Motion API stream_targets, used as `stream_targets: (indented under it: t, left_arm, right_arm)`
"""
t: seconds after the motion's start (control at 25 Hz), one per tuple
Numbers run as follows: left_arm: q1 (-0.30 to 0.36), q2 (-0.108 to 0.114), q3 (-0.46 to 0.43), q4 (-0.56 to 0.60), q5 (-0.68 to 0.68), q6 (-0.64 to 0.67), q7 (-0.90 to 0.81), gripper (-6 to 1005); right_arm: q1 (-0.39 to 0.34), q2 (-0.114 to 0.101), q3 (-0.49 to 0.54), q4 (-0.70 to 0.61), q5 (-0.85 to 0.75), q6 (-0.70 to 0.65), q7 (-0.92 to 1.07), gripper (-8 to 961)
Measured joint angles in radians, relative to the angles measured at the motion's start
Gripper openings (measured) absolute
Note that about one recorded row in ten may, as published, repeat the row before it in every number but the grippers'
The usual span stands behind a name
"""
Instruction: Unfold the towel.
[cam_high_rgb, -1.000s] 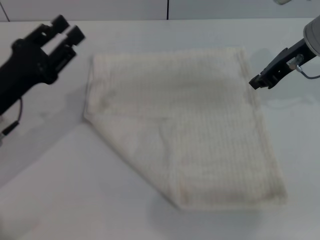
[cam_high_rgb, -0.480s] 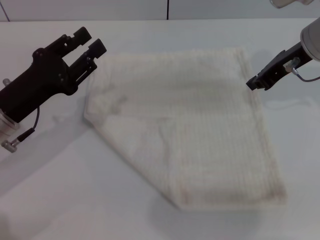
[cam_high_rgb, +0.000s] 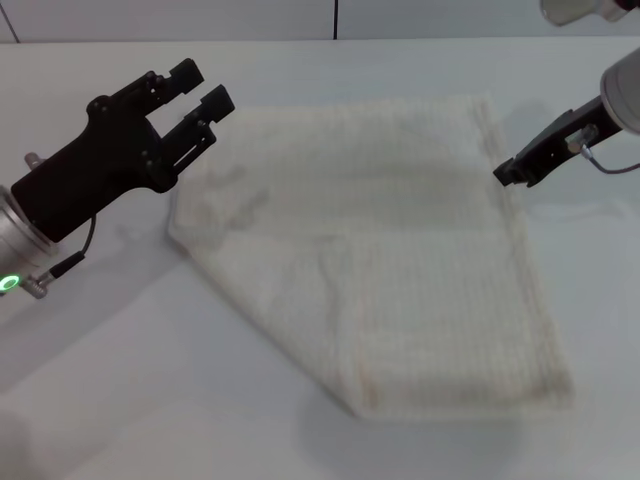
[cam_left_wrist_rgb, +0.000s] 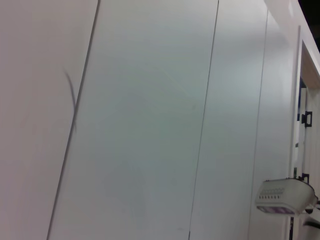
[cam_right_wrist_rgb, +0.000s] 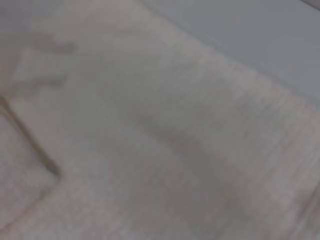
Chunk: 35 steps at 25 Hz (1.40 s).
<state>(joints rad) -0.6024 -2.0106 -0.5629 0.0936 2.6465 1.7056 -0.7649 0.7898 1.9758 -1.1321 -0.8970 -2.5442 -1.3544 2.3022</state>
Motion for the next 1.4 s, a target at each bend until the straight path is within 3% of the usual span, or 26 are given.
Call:
stream_targets:
  t: [0.28, 0.72, 1.16, 1.4]
  left_arm:
    - [-0.005, -0.010, -0.003, 0.000, -0.003, -0.019, 0.008, 493]
    - [-0.043, -0.045, -0.054, -0.014, -0.008, -0.113, 0.039, 492]
    - [-0.050, -0.048, -0.041, -0.063, 0.000, -0.259, 0.086, 493]
    - [-0.055, -0.047, 0.009, -0.080, 0.003, -0.334, 0.120, 492]
  right_arm:
    - [-0.010, 0.010, -0.008, 0.043, -0.001, 0.036, 0.000, -1]
    - [0.001, 0.017, -0.009, 0.109, -0.002, 0.090, -0.004, -1]
    - [-0.004, 0.023, -0.011, 0.122, -0.004, 0.106, -0.017, -1]
    - [-0.001, 0.023, -0.011, 0.145, -0.004, 0.111, -0.019, -1]
